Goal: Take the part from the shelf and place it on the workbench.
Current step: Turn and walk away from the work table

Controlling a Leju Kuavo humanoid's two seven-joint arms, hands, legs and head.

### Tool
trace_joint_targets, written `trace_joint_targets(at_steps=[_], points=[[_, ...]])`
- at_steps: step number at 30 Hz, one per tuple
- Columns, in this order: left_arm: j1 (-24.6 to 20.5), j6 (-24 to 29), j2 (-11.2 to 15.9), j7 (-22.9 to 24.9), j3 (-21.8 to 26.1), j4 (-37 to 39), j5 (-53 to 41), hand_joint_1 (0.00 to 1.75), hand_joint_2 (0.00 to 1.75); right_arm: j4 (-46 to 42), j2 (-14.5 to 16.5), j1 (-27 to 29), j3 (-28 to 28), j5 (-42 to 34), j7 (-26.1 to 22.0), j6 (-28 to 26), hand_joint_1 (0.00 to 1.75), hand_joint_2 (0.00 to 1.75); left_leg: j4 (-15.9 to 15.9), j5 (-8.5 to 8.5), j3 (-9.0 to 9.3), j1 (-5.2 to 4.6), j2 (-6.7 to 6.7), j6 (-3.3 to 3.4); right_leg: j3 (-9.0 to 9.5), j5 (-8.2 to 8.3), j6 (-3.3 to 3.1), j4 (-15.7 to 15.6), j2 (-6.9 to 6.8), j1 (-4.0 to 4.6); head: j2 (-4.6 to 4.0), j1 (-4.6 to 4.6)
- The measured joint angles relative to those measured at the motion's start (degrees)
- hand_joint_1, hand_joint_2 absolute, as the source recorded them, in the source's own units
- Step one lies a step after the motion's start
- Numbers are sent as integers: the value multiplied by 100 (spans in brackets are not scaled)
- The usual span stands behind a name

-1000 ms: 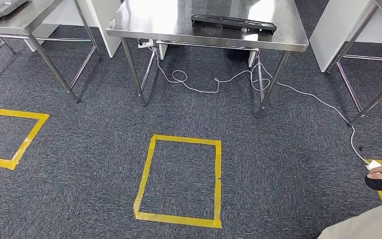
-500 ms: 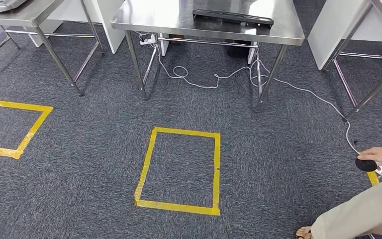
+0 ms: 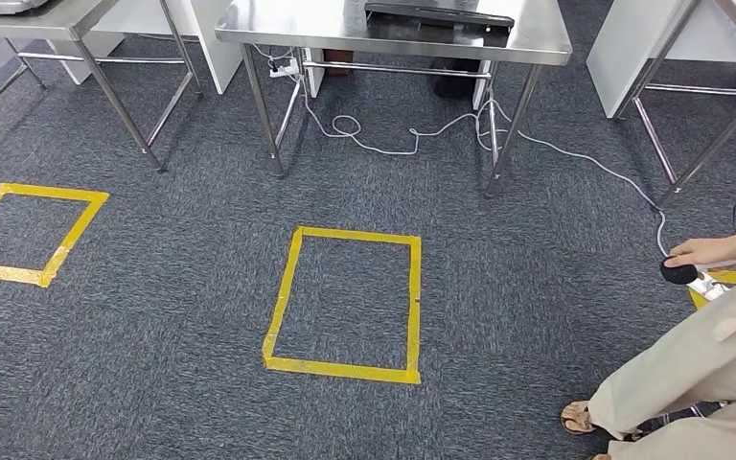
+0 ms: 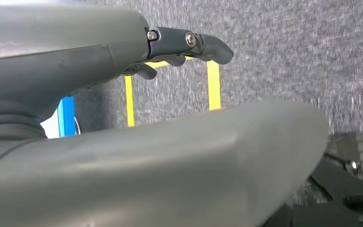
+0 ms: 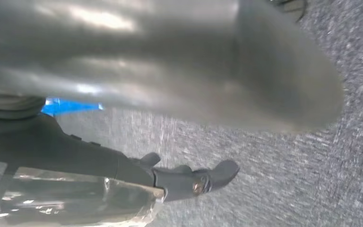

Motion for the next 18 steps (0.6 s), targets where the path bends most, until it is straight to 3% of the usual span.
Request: trace_joint_targets(at_steps=[2,4,5,6,7,8,9,11,12,14,16,18], points=[[4,-4,2,5,-3,1,-5,0,0,3,-2,12,-19,-2,7,3,0,0,211,-256,-71,41,-16,-53,-49,69,-123,18,-23,-42,0,-27],[13,-5,2,3,-5,2,-18,0,0,5,-4,24,-31,40,32,2,0,0,825,-784,-255,64,-34,-94,-129,149,-250,21,-58,-26,0,-44],[18,-5,2,1,-8,2,-25,0,0,6,-5,30,-33,66,52,2,0,0,1201,-991,-354,68,-38,-112,-180,185,-285,25,-72,-7,0,-47],[22,-5,2,-2,-13,2,-33,0,0,6,-5,37,-33,91,70,2,0,0,1498,-1088,-410,70,-41,-125,-229,215,-299,34,-79,10,0,-46],[24,-5,2,-4,-20,2,-42,0,0,6,-5,46,-33,105,85,2,0,0,1620,-1068,-377,71,-41,-131,-272,238,-298,49,-82,21,0,-48],[24,-5,2,-8,-29,2,-46,0,0,6,-5,55,-33,112,96,1,0,0,1512,-961,-225,74,-40,-128,-306,251,-289,71,-81,27,0,-47],[25,-5,2,-10,-38,2,-51,0,0,6,-4,61,-33,117,101,1,0,0,1187,-817,36,77,-34,-114,-329,257,-282,96,-85,28,0,-50],[19,-5,2,-15,-54,2,-62,0,0,6,-3,65,-33,134,103,-3,0,0,431,-690,561,58,24,-58,-363,261,-266,138,-99,48,0,-50],[14,-5,2,-15,-62,2,-66,0,0,6,-3,64,-33,142,104,-5,0,0,197,-689,697,38,52,-25,-376,265,-246,149,-115,64,0,-47],[4,-5,3,-15,-83,2,-76,0,0,6,-1,60,-33,148,109,-8,0,0,77,-722,713,-5,57,47,-413,286,-188,154,-155,86,0,-50],[1,-5,1,-9,-96,2,-84,0,0,6,1,50,-35,124,113,-8,0,0,-1,-685,680,18,15,134,-469,244,-132,221,-168,104,0,-54],[2,-5,-2,1,-98,2,-85,0,0,6,-3,47,-44,92,102,-7,0,0,-59,-616,635,47,-17,213,-681,-6,-141,636,-109,101,0,-32]])
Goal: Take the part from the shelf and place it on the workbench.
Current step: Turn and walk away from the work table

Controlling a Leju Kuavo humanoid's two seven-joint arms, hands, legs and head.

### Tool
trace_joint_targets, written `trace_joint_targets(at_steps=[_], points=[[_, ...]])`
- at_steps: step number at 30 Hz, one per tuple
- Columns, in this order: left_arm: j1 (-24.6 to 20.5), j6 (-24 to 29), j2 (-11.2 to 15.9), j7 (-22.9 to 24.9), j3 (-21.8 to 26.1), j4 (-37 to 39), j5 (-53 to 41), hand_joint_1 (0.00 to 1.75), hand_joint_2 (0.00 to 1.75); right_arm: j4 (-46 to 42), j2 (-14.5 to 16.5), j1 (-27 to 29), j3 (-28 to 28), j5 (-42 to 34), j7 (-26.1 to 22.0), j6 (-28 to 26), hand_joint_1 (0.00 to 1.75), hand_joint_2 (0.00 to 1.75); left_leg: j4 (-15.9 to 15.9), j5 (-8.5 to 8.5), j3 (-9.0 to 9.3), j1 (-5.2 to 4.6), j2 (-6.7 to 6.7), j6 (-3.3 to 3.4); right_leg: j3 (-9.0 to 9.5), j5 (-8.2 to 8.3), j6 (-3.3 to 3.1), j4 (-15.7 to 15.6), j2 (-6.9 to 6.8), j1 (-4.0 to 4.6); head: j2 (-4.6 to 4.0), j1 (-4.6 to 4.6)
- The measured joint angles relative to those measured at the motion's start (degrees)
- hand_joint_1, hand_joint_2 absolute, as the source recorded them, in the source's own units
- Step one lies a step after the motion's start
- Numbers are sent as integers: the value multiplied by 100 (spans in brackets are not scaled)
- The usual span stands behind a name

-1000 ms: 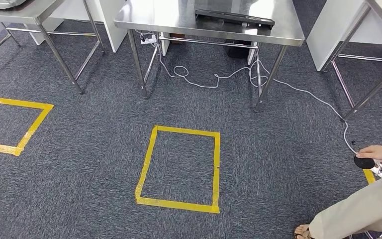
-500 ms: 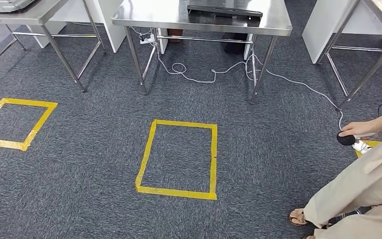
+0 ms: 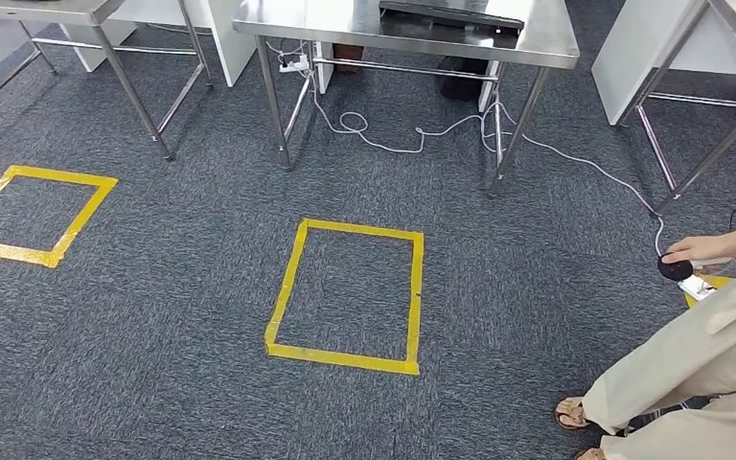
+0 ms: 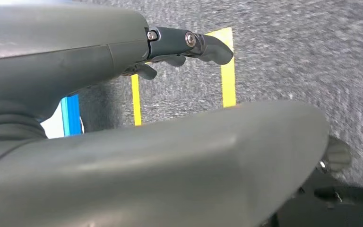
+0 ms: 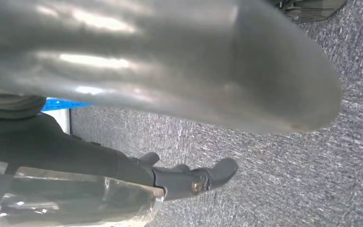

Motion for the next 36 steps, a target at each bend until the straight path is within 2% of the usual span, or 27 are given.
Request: trace_joint_targets(at_steps=[2,3,4,5,7,8,9,10,13,14,16,18,19,20,21,23,24,25,26,28,30,32,33,34,35,36], points=[[3,-3,0,5,0,0,0,0,0,0,-5,7,-17,-21,-18,0,0,0,0,39,-62,-12,-40,30,-395,-350,-32,784,60,-31,0,22],[5,-4,-1,5,0,0,0,0,0,0,-6,13,-25,-29,-25,0,0,0,1,55,-85,-16,-70,27,-554,-444,-16,1101,70,-45,0,23],[7,-4,-1,5,0,1,0,0,0,0,-7,20,-31,-35,-28,0,0,0,4,70,-102,-16,-105,17,-618,-439,25,1224,76,-58,0,27],[10,-3,-1,5,0,1,0,0,0,0,-8,25,-36,-39,-30,0,0,0,6,86,-111,-15,-145,1,-558,-332,86,1101,81,-74,0,31],[11,-2,-1,2,0,2,0,0,0,1,-13,28,-42,-40,-31,0,0,0,14,114,-121,-11,-229,-45,-195,24,207,336,150,-128,0,42],[10,-2,0,1,-1,2,0,0,0,1,-13,27,-43,-40,-31,1,0,0,27,123,-127,-24,-264,-76,-38,174,230,-29,205,-143,0,48],[9,-2,2,-3,-1,2,0,0,0,2,-12,24,-44,-40,-31,2,0,0,37,134,-137,-37,-291,-108,51,275,216,-266,243,-153,0,48],[9,-3,3,-5,-2,2,0,0,0,2,-10,22,-43,-39,-31,3,0,0,42,146,-151,-46,-312,-141,73,325,180,-368,265,-148,0,45],[18,-6,4,-9,-2,2,0,0,0,2,-5,16,-43,-36,-21,11,0,0,77,150,-205,-5,-339,-231,39,402,34,-371,175,-133,0,35],[20,-7,4,-8,-3,2,0,0,0,2,-4,16,-43,-33,-10,18,0,0,188,60,-259,12,-294,-255,35,428,-13,-375,139,-137,0,32],[21,-7,4,2,-4,2,-1,0,0,2,-2,20,-44,-14,28,49,0,0,768,-337,-508,23,-168,-294,16,468,-85,-379,60,-127,0,19],[22,1,4,33,-5,2,-4,0,0,2,-2,30,-43,20,82,89,0,0,1535,-715,-828,24,-115,-324,-18,485,-116,-375,-34,-96,0,13],[25,8,4,53,-5,2,-6,0,0,2,-2,37,-41,50,108,102,0,0,1728,-761,-892,24,-105,-326,-31,489,-121,-373,-86,-83,0,13],[28,14,6,73,-5,2,-7,0,0,2,-2,41,-37,88,132,109,0,0,1686,-688,-839,24,-93,-316,-36,488,-120,-373,-135,-73,0,13],[30,21,8,91,-5,2,-7,0,0,2,-1,41,-31,134,147,111,0,0,1430,-532,-681,21,-67,-293,-31,487,-119,-373,-179,-65,0,13],[26,39,14,118,-4,2,-6,0,0,2,9,29,-10,220,166,111,0,0,620,-205,-224,-10,112,-215,-12,481,-111,-368,-251,-34,0,12],[17,50,16,129,-4,2,-4,0,0,2,14,22,3,256,169,111,0,0,325,-123,-76,-34,200,-180,-9,478,-101,-365,-284,-13,0,14],[9,60,18,139,-4,2,-2,0,0,2,19,16,20,282,172,111,0,0,152,-92,-2,-60,261,-153,-14,474,-84,-362,-322,8,0,17],[5,66,19,147,-4,2,1,0,0,2,24,10,38,303,174,110,0,0,103,-98,0,-83,258,-139,-21,474,-63,-362,-367,24,0,20],[12,71,16,156,-4,2,11,0,0,2,33,-5,71,322,179,108,0,0,58,-51,-18,-84,159,-83,-30,459,-8,-350,-429,34,0,21],[16,74,11,158,-4,2,21,0,0,2,40,-11,85,326,185,104,0,0,-6,16,-22,-53,68,-9,-158,284,8,-80,-264,28,0,32],[8,75,7,158,-4,2,26,0,0,2,40,-6,89,327,187,103,0,0,-23,61,-65,-40,-26,35,-519,-92,-27,672,-8,0,0,60],[7,74,5,158,-4,2,28,0,0,2,40,-3,90,327,188,103,0,0,-21,76,-92,-42,-80,40,-718,-257,-30,1091,54,-10,0,72],[11,73,4,158,-4,2,30,0,0,2,40,1,92,327,191,103,0,0,-19,89,-111,-43,-139,36,-849,-340,-9,1369,79,-18,0,75],[17,72,3,159,-4,2,32,0,0,2,40,7,93,326,194,103,0,0,-16,102,-122,-42,-201,26,-864,-317,34,1418,88,-25,0,80],[22,72,2,159,-4,2,34,0,0,2,39,13,93,326,196,103,0,0,-14,111,-123,-41,-264,13,-749,-191,93,1199,99,-39,0,84]])
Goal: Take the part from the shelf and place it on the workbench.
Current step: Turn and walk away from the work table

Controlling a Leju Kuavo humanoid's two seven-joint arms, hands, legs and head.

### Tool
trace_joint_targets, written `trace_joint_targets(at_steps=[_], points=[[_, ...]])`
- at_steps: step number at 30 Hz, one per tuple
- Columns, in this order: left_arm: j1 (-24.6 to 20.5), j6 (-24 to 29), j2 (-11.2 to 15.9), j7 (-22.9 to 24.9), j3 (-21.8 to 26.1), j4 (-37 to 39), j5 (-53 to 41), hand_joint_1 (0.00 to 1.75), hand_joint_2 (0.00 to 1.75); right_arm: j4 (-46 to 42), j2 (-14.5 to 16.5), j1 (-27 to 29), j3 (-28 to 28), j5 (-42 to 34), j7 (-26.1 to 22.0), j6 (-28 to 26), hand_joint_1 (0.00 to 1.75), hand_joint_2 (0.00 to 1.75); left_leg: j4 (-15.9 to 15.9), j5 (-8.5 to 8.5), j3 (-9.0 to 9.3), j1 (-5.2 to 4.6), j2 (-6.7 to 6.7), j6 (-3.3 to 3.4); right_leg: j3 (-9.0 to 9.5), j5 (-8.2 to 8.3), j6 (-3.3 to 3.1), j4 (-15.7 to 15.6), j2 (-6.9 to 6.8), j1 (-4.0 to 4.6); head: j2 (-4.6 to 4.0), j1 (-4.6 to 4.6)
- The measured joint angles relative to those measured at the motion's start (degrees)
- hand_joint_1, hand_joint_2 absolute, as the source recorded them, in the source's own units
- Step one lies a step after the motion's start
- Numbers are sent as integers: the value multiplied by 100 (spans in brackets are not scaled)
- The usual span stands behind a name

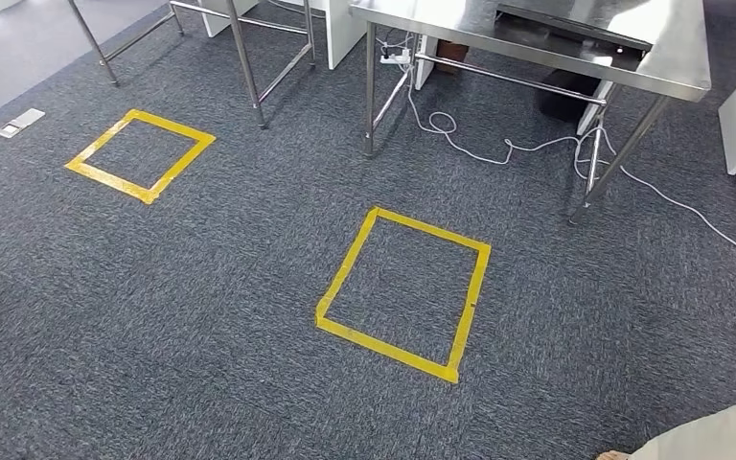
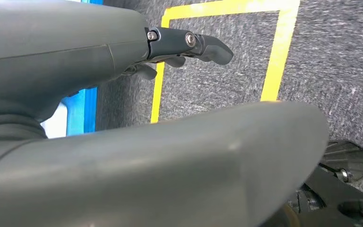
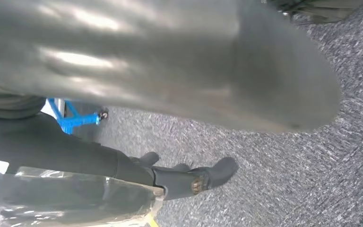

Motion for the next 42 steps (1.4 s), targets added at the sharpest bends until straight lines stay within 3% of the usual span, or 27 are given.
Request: trace_joint_targets(at_steps=[3,7,9,10,11,13,14,15,16,18,20,21,23,25,27,29,30,31,33,35,36,39,40,42], points=[[1,0,-3,-1,0,0,3,0,0,0,-9,6,1,1,3,0,0,0,13,16,5,2,-133,-35,525,444,130,-1049,98,-57,0,8],[0,0,-2,-1,0,0,3,0,0,0,-11,4,1,2,3,0,0,0,17,19,1,0,-153,-48,630,518,145,-1272,177,-79,0,13],[0,0,0,-1,0,0,3,0,0,0,-13,2,4,1,3,0,0,0,40,16,-23,-27,-191,-91,671,576,94,-1440,242,-89,0,10],[2,0,2,-1,0,0,4,0,0,0,-12,-1,10,2,3,0,0,0,48,22,-40,-26,-233,-138,688,606,35,-1511,249,-79,0,4],[3,0,3,0,0,0,5,0,0,0,-9,-3,16,4,2,0,0,0,302,-138,-162,-18,-161,-198,687,632,-58,-1531,166,-64,0,-20],[8,0,4,1,0,0,7,0,0,0,-3,1,28,7,0,0,0,0,1103,-578,-533,23,22,-299,695,661,-191,-1534,-26,-34,0,-63],[8,0,4,1,0,0,7,0,0,0,-3,7,29,7,-1,0,0,0,1555,-803,-735,30,141,-324,696,671,-224,-1536,-121,-28,0,-80],[10,0,5,1,0,0,8,0,0,0,-3,9,29,7,-1,0,0,0,1699,-819,-798,33,157,-325,691,669,-225,-1535,-179,-17,0,-81],[11,0,5,1,0,0,9,0,0,0,-3,7,29,6,-2,0,0,0,1609,-720,-745,35,175,-314,689,667,-225,-1535,-230,-9,0,-81],[9,0,7,-10,0,0,12,0,0,0,0,-5,29,7,-3,-2,0,0,891,-365,-359,23,289,-252,701,662,-227,-1535,-312,4,0,-83],[-4,1,10,-32,0,0,12,0,0,0,6,-15,29,18,-4,-9,0,0,270,-164,-37,-24,436,-179,705,646,-208,-1534,-378,40,0,-79],[-10,1,10,-42,0,0,12,0,0,0,10,-19,30,29,-4,-14,0,0,141,-147,19,-49,474,-151,706,638,-193,-1536,-414,53,0,-78],[-11,6,10,-51,0,0,19,0,0,-1,20,-25,34,58,0,-17,0,0,107,-131,13,-72,390,-100,717,633,-142,-1552,-478,66,0,-81],[-9,20,5,-53,1,0,45,0,0,-1,24,-28,46,92,9,-17,0,0,34,-72,36,-48,301,-31,666,537,-104,-1420,-361,63,0,-67],[-15,39,-1,-49,2,0,75,0,0,0,16,-25,72,153,32,-5,0,0,-12,-25,36,-21,217,19,403,246,-127,-859,-133,38,0,-48],[-15,83,-3,3,19,0,133,0,0,1,13,-23,139,298,112,65,0,0,-9,-12,12,-23,110,36,40,-42,-135,-114,-40,10,0,-41],[-9,108,-3,38,36,0,173,0,0,1,11,-24,191,385,170,109,0,0,-6,-7,7,-23,48,35,-53,-76,-102,70,-27,-3,0,-39],[-2,132,-4,71,56,0,212,0,0,2,10,-27,247,460,223,149,0,0,-3,-2,7,-21,-18,28,-34,-7,-47,25,-20,-17,0,-32],[8,155,-5,98,97,0,250,0,0,2,7,-41,335,538,284,187,0,0,7,7,13,-15,-147,-1,304,334,83,-686,71,-70,0,-30],[9,168,-4,104,123,0,259,0,0,3,10,-64,395,563,304,202,0,0,33,4,6,-33,-256,-62,599,590,111,-1362,210,-100,0,-24],[10,173,-4,104,132,0,260,0,0,4,13,-77,420,571,312,204,0,0,39,5,-5,-39,-293,-96,649,634,82,-1502,247,-96,0,-22],[27,178,-4,105,159,0,261,0,0,4,23,-117,470,580,320,205,0,0,64,7,-52,-5,-324,-192,673,677,-56,-1534,144,-80,0,-27],[32,179,-4,107,164,0,261,0,0,4,26,-122,481,580,321,205,0,0,157,-57,-99,6,-237,-217,685,694,-99,-1541,98,-89,0,-35],[29,182,-4,108,166,0,261,0,0,4,30,-114,500,583,321,205,0,0,676,-374,-341,17,10,-258,687,716,-166,-1549,-7,-91,0,-58]])
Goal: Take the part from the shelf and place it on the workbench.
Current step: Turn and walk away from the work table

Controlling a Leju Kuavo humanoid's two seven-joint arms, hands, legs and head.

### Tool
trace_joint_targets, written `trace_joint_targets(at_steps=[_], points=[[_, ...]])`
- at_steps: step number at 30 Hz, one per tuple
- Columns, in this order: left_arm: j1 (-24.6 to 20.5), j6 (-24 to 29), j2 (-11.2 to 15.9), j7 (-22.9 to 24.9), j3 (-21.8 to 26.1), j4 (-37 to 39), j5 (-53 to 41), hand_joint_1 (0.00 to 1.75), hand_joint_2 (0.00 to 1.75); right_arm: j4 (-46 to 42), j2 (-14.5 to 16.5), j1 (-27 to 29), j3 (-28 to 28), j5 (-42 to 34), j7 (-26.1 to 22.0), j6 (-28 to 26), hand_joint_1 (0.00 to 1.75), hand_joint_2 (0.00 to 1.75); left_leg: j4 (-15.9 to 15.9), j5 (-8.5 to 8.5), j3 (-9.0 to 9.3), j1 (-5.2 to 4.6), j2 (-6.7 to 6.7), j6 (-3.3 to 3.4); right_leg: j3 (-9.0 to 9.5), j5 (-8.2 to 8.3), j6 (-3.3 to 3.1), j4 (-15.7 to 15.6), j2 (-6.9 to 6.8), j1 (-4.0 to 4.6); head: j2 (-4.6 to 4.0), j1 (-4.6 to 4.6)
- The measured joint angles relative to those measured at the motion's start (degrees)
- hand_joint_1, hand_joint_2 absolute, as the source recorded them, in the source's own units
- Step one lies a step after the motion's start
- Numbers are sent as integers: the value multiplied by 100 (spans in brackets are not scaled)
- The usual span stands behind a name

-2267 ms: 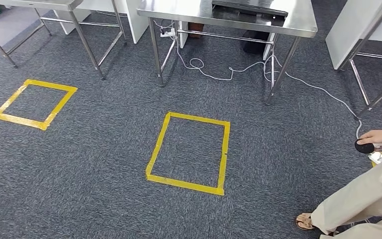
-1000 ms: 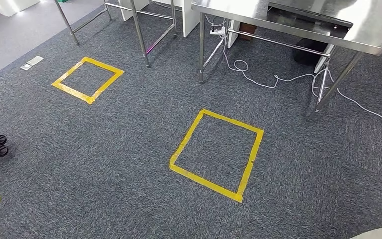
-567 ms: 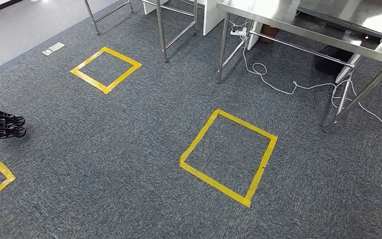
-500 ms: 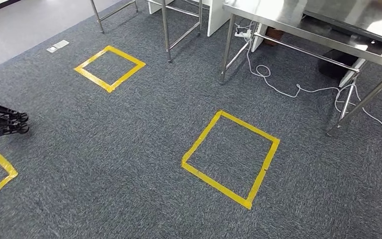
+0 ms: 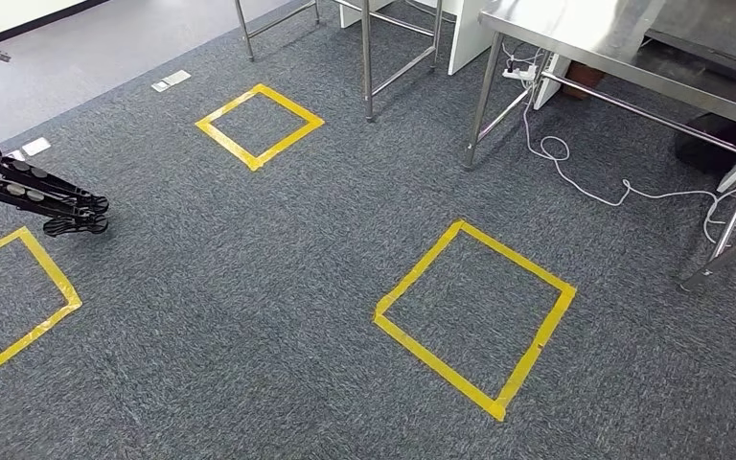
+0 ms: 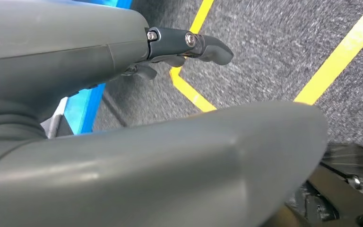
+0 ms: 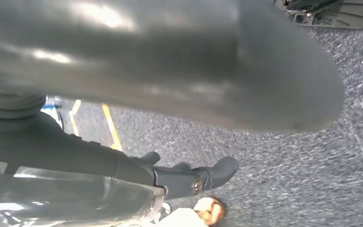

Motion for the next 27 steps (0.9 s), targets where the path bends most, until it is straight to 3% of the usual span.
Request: trace_joint_targets(at_steps=[2,3,4,6,8,10,12,14,16,18,19,20,22,23,25,27], points=[[-4,5,-1,5,1,0,7,0,0,1,3,14,22,22,12,19,0,0,783,-362,-381,12,121,-38,-13,-3,-28,1,-121,23,0,-12],[-1,11,-1,15,2,0,17,0,0,2,3,17,38,50,30,43,0,0,1029,-426,-508,21,138,-49,-18,-8,-33,2,-185,32,0,-12],[2,23,-1,31,4,0,29,0,0,2,5,16,60,92,58,78,0,0,1065,-378,-530,29,153,-54,-18,-13,-38,2,-241,36,0,-13],[6,55,-1,88,15,0,54,0,0,1,20,5,126,202,136,155,0,0,492,-42,-235,39,250,-34,-4,-27,-37,2,-337,40,0,-15],[-7,98,-2,165,34,0,79,0,0,1,40,-7,213,322,226,228,0,0,-261,222,160,9,491,18,16,-55,1,3,-415,73,0,-12],[-21,137,-12,247,60,0,99,0,0,1,48,-16,304,438,296,291,0,0,-538,264,298,-38,582,70,39,-86,60,-1,-498,108,0,2],[-21,156,-27,330,95,0,108,0,0,-1,50,-22,394,543,332,336,0,0,-567,290,301,-49,449,131,64,-110,126,-5,-569,114,0,8],[-20,176,-42,414,129,0,120,0,0,-1,51,-14,485,648,349,367,0,0,-624,342,318,-35,332,212,-13,-248,159,209,-394,108,0,22],[-23,220,-57,490,153,0,153,0,0,1,50,8,577,766,370,404,0,0,-643,370,310,-31,217,265,-324,-568,118,868,-120,93,0,41],[-20,320,-79,600,181,0,190,0,0,3,60,33,686,918,416,463,0,0,-640,375,294,-40,77,281,-688,-810,106,1561,-28,87,0,53],[-16,377,-92,673,201,0,197,0,0,3,66,46,751,994,447,487,0,0,-637,376,293,-44,3,282,-756,-801,136,1663,-15,88,0,59],[-11,426,-111,747,220,0,192,0,0,3,73,54,813,1053,478,507,0,0,-635,376,298,-47,-70,281,-710,-693,184,1528,2,87,0,62],[-4,477,-140,874,242,0,162,0,0,3,85,66,913,1109,539,518,0,0,-629,376,309,-52,-203,270,-376,-328,274,756,121,75,0,68],[-3,489,-152,921,245,0,140,0,0,4,92,69,945,1118,568,521,0,0,-616,370,310,-67,-262,251,-227,-177,279,388,195,70,0,68],[-1,497,-166,979,245,0,94,0,0,8,106,73,990,1122,659,548,0,0,-600,359,298,-88,-344,199,-103,-55,212,44,274,73,0,64],[5,477,-179,1016,245,0,34,0,0,9,119,62,1018,1120,792,594,0,0,-586,352,276,-79,-387,140,-69,-33,109,24,202,71,0,58]])
